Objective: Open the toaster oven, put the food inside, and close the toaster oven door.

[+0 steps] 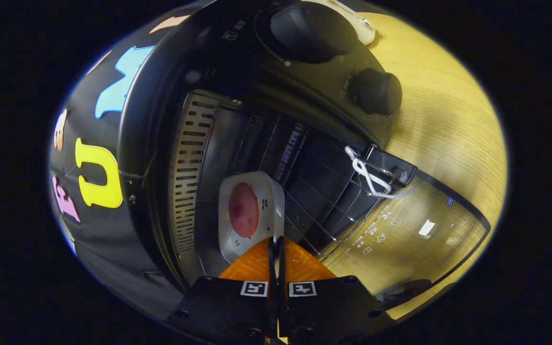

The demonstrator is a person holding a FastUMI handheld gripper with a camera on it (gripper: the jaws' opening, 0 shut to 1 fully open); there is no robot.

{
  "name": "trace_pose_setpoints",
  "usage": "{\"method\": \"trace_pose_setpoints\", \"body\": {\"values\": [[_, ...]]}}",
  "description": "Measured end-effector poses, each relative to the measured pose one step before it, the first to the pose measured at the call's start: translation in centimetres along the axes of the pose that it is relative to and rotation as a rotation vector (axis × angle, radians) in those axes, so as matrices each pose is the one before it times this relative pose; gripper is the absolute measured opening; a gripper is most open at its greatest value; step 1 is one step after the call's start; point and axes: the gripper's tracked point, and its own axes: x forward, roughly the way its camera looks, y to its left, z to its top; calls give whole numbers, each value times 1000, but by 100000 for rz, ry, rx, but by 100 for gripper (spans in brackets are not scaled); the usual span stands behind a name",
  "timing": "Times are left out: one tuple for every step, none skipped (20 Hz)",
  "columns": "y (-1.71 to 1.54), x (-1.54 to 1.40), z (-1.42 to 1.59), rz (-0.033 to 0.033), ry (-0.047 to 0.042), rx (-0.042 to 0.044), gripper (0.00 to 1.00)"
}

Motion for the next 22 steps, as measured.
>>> {"method": "trace_pose_setpoints", "body": {"values": [[191,39,144,-129,-910,-609,3],[476,-65,157,1759,-1200,433,3],[756,-472,-55,2829,-334,931,7],[658,-391,209,2140,-847,534,9],[181,-646,467,1116,-745,-343,8],[119,-141,12,270,72,-635,10],[355,-144,-30,2149,503,67,14],[63,-514,-132,-34,1424,-209,27],[-17,-758,-195,647,1324,-111,39],[-199,-256,-154,-318,1019,327,52],[-294,-611,-110,-440,794,-255,64],[-159,-562,-102,132,377,-882,77],[-346,-721,-168,-573,245,-1579,90],[-264,-592,-379,-698,421,-2220,97],[-165,-688,-214,-364,463,-2447,98],[-24,-570,-190,489,411,-1954,98],[20,-617,-251,362,283,-1858,98],[-60,-570,-197,-127,248,-2212,98],[-35,-659,-256,-2,-79,-2528,98],[7,-509,-227,244,119,-2804,98],[-26,-653,-477,-444,435,-3216,97],[-22,-594,-501,-243,611,-3633,97]]}}
